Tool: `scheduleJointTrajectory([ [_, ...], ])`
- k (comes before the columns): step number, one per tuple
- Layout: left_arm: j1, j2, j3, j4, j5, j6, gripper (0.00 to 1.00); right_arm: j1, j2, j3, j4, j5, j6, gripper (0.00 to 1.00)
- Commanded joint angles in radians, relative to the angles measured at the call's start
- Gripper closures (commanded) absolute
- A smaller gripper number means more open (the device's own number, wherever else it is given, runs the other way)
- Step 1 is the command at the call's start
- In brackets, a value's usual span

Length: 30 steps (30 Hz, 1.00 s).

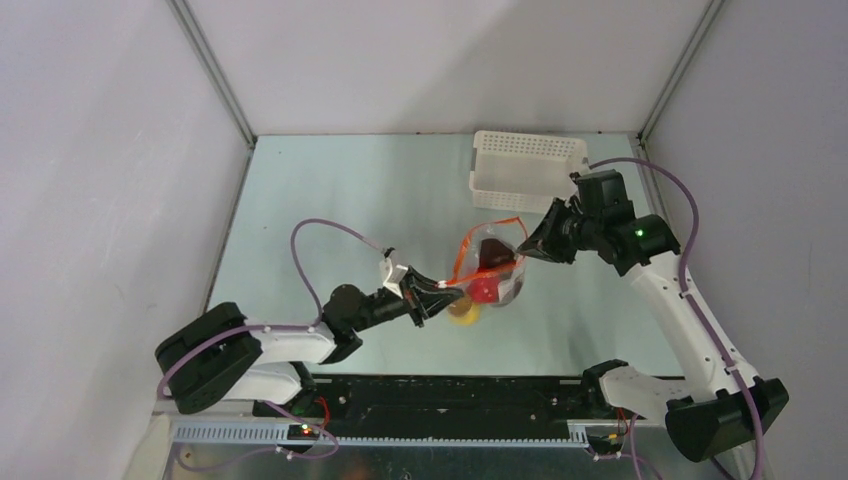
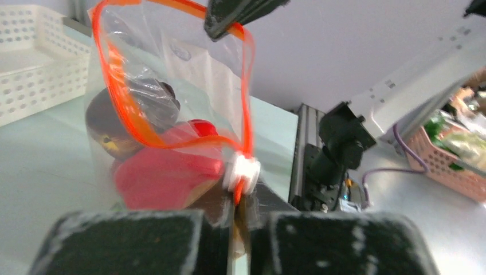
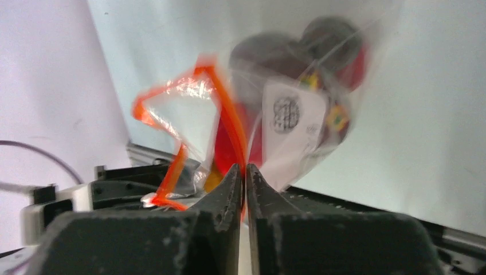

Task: Place the food in the zip-top bag and seal the zipper
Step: Zip the zipper food storage bag at the center of the board.

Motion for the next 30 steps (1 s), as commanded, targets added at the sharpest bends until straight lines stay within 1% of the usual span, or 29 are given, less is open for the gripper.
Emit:
scheduleJointTrajectory([
  [1,-0.002,-0.118,0.072,-0.192,0.164,0.092,1.0,-0.03,-0.069,-0.022,0.031,0.004,-0.108,0.81],
  [2,-0.001,-0.137,0.117,-0.272,0.191,0.132,1.0,-0.031,-0.08,-0.026,0.057,-0.002,-0.176,0.7],
  [3,-0.001,-0.175,0.147,-0.451,0.196,0.158,1.0,-0.031,-0.105,-0.025,0.091,-0.014,-0.218,0.64],
  [4,-0.002,-0.193,0.202,-0.533,0.196,0.207,1.0,-0.031,-0.119,-0.027,0.11,-0.03,-0.309,0.59],
  [5,-0.001,-0.219,0.248,-0.671,0.193,0.254,1.0,-0.03,-0.149,-0.027,0.144,-0.061,-0.391,0.45],
  [6,-0.002,-0.233,0.264,-0.715,0.189,0.275,1.0,-0.03,-0.165,-0.028,0.163,-0.07,-0.425,0.41],
  [7,-0.001,-0.259,0.277,-0.769,0.186,0.306,1.0,-0.03,-0.197,-0.029,0.197,-0.087,-0.478,0.34],
  [10,-0.002,-0.298,0.275,-0.792,0.139,0.34,1.0,-0.03,-0.249,-0.028,0.267,-0.121,-0.538,0.23],
  [11,-0.003,-0.307,0.277,-0.803,0.131,0.351,1.0,-0.03,-0.275,-0.028,0.306,-0.148,-0.553,0.17],
  [12,-0.002,-0.31,0.281,-0.821,0.118,0.356,1.0,-0.03,-0.287,-0.028,0.328,-0.163,-0.563,0.13],
  [13,-0.002,-0.309,0.292,-0.831,0.111,0.363,1.0,-0.029,-0.306,-0.028,0.37,-0.198,-0.578,0.05],
  [15,-0.002,-0.304,0.306,-0.859,0.109,0.367,1.0,-0.03,-0.328,-0.028,0.422,-0.254,-0.607,0.01],
  [17,-0.001,-0.3,0.316,-0.877,0.115,0.371,1.0,-0.028,-0.334,-0.028,0.447,-0.341,-0.647,0.01],
  [18,-0.002,-0.3,0.318,-0.885,0.114,0.373,1.0,-0.026,-0.327,-0.028,0.449,-0.424,-0.666,0.01],
  [20,-0.002,-0.302,0.323,-0.9,0.117,0.383,1.0,-0.017,-0.31,-0.025,0.438,-0.544,-0.759,0.03],
  [22,-0.001,-0.307,0.336,-0.914,0.122,0.397,1.0,-0.001,-0.286,-0.015,0.421,-0.626,-0.821,0.04],
  [24,-0.001,-0.311,0.353,-0.942,0.133,0.414,1.0,0.044,-0.253,0.007,0.387,-0.642,-0.885,0.05],
  [25,-0.002,-0.314,0.358,-0.952,0.136,0.419,1.0,0.09,-0.24,0.014,0.371,-0.64,-0.911,0.05],
  [26,-0.001,-0.316,0.369,-0.973,0.137,0.423,1.0,0.119,-0.21,0.033,0.329,-0.628,-0.967,0.05],
  [27,-0.002,-0.317,0.374,-0.982,0.138,0.424,1.0,0.177,-0.196,0.043,0.307,-0.615,-1.0,0.06],
  [28,-0.002,-0.32,0.38,-0.999,0.14,0.443,1.0,0.208,-0.163,0.061,0.259,-0.584,-1.063,0.08],
  [29,-0.002,-0.322,0.382,-1.005,0.139,0.447,1.0,0.26,-0.149,0.069,0.237,-0.568,-1.09,0.09],
  [30,-0.002,-0.325,0.382,-1.007,0.139,0.452,1.0,0.279,-0.118,0.082,0.21,-0.543,-1.127,0.11],
])
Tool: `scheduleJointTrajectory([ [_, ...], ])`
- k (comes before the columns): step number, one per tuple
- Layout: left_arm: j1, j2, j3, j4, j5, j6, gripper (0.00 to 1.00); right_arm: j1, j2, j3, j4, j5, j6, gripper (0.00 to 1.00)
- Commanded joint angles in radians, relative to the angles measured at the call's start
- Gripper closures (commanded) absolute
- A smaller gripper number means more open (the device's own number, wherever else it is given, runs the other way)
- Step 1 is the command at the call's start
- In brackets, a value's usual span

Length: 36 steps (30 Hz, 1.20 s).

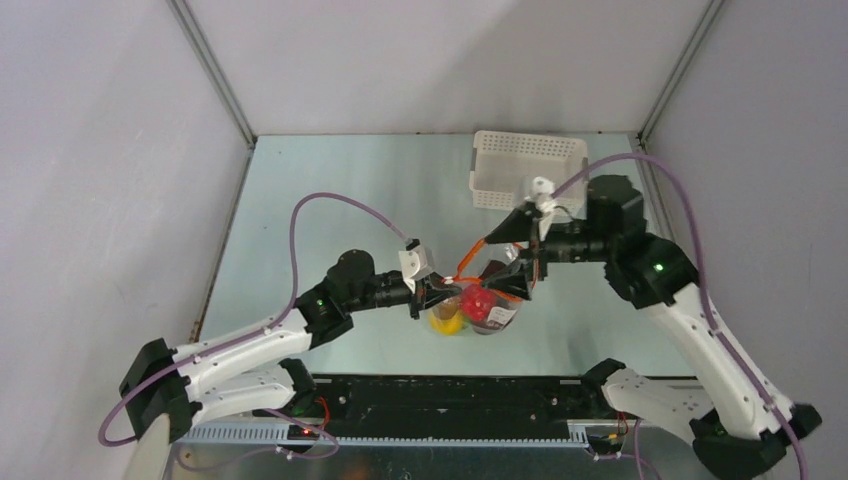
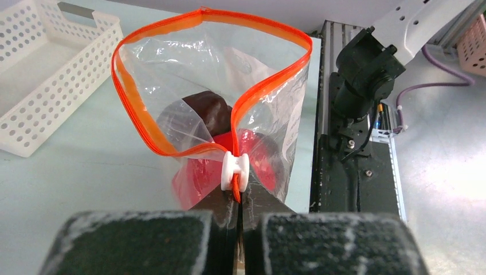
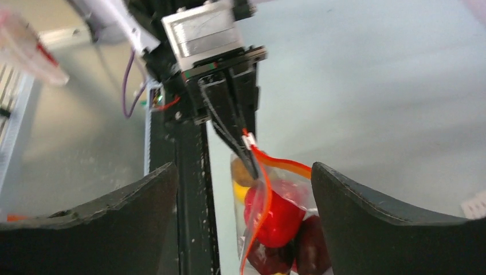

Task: Place the food in the zip-top bag and seal the zipper
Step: Zip the zipper food storage bag at the center of the board.

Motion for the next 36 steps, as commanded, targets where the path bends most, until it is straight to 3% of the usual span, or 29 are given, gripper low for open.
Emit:
scheduleJointTrajectory([
  [1,-0.001,-0.028,0.046,-0.04,0.009,0.059,1.0,0.127,0.099,0.071,-0.122,0.019,-0.225,0.13],
  [4,-0.002,-0.036,0.041,-0.045,0.005,0.059,1.0,0.139,0.156,0.094,-0.143,-0.001,-0.272,0.22],
  [12,-0.003,-0.051,0.045,-0.059,-0.004,0.056,1.0,0.208,0.316,0.18,-0.259,-0.051,-0.427,0.27],
  [17,-0.002,-0.057,0.044,-0.056,-0.013,0.051,1.0,0.224,0.392,0.244,-0.329,-0.077,-0.479,0.4],
  [30,-0.001,-0.074,0.046,-0.059,-0.038,0.04,1.0,0.268,0.455,0.25,-0.304,-0.057,-0.454,0.5],
  [36,-0.002,-0.075,0.048,-0.067,-0.039,0.039,1.0,0.277,0.46,0.251,-0.275,-0.058,-0.443,0.64],
])
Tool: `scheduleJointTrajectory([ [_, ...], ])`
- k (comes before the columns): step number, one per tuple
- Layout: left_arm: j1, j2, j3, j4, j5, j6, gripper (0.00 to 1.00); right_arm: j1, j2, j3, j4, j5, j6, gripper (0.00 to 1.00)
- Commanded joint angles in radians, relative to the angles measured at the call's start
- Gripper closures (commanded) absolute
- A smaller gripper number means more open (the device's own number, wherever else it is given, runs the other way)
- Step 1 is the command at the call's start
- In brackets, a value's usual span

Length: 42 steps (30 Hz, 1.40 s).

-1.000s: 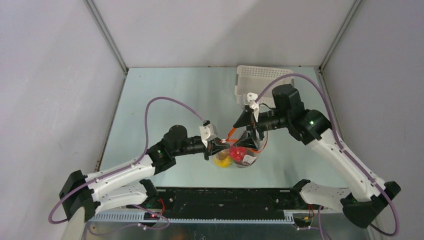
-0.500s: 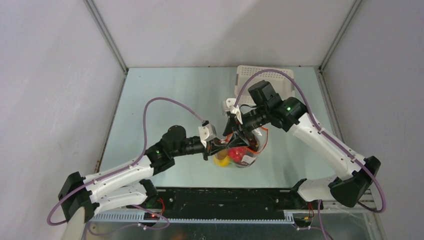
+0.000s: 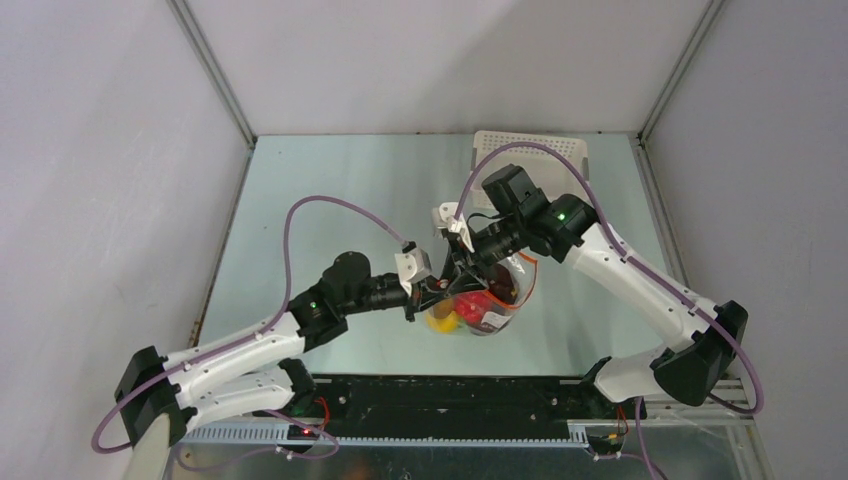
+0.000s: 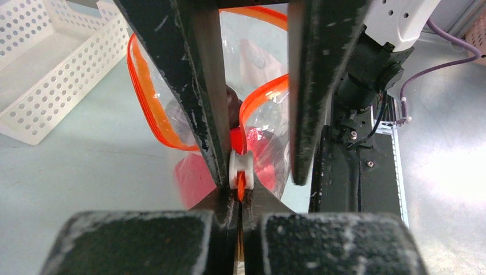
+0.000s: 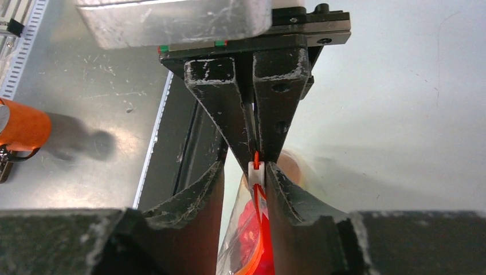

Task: Place the food in the zip-top bag and seal the zipper
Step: Zip the zipper food storage bag at the center of the board.

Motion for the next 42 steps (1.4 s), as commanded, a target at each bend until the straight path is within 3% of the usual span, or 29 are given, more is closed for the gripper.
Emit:
scheduleJointTrajectory([
  [1,-0.002,-0.024,0.04,0.027,-0.012,0.007,1.0,0.012,0.0,0.043,0.028,-0.011,0.01,0.66],
  [7,-0.002,-0.036,0.038,0.034,-0.011,0.007,1.0,0.013,0.007,0.042,0.017,-0.008,0.007,0.76],
  [10,-0.001,-0.049,0.029,0.043,-0.004,-0.014,1.0,0.014,0.011,0.044,-0.001,-0.007,-0.007,0.89],
  [17,-0.002,-0.125,-0.052,0.147,-0.073,-0.083,1.0,0.014,0.011,0.045,-0.047,0.056,-0.023,1.0],
  [20,-0.002,-0.157,-0.078,0.18,-0.16,-0.108,1.0,0.014,0.009,0.042,-0.066,0.061,-0.025,1.0],
  [24,-0.003,-0.193,-0.116,0.232,-0.167,-0.126,1.0,0.014,0.011,0.034,-0.07,0.085,-0.021,1.0],
  [42,-0.001,-0.294,-0.16,0.15,-0.258,-0.101,1.0,-0.067,-0.038,0.036,-0.101,0.189,-0.039,1.0],
])
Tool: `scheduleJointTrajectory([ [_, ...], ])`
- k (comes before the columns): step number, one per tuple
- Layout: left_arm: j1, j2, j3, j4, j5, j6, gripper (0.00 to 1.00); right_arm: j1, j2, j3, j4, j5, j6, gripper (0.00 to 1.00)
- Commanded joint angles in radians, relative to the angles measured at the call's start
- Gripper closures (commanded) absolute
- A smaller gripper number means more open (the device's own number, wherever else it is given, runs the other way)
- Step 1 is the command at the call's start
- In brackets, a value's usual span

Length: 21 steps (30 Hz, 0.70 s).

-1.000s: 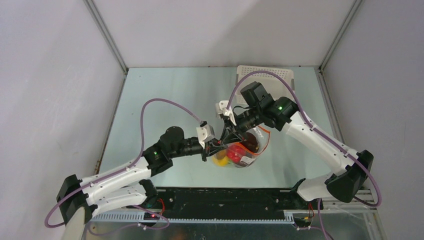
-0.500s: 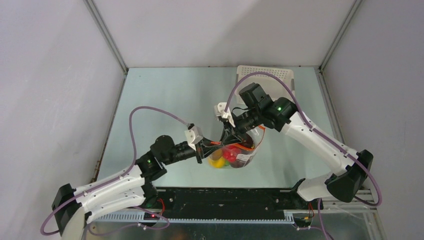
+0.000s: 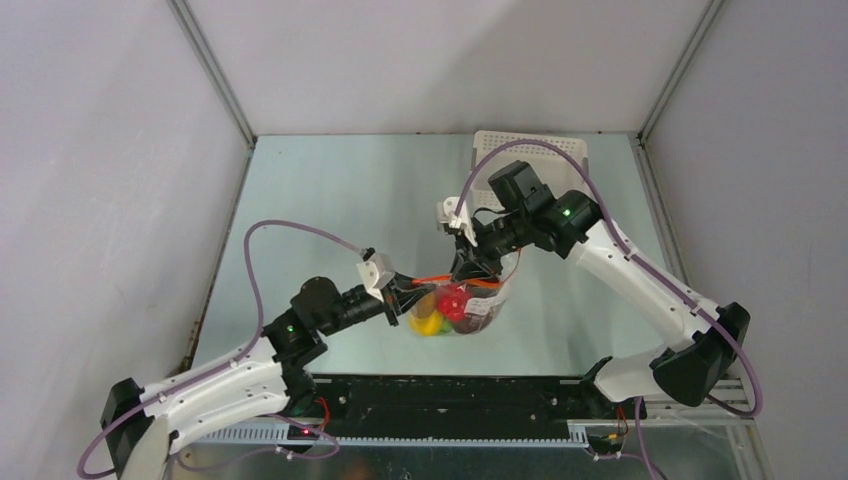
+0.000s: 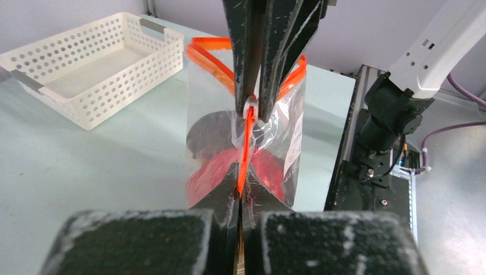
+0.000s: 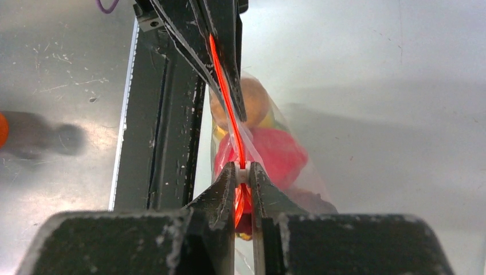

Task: Place the food in the zip-top bag and seal the zipper
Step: Zip the zipper food storage bag at the center of the board.

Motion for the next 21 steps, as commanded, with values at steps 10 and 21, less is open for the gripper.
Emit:
scheduleJointTrajectory([
  [10,0.005,-0.091,-0.008,0.011,-0.129,0.021,1.0,-0.067,-0.057,0.022,-0.079,0.084,-0.023,1.0],
  [21,0.005,-0.162,-0.029,-0.064,-0.219,0.024,1.0,-0.098,-0.047,0.028,-0.109,0.124,-0.05,1.0],
])
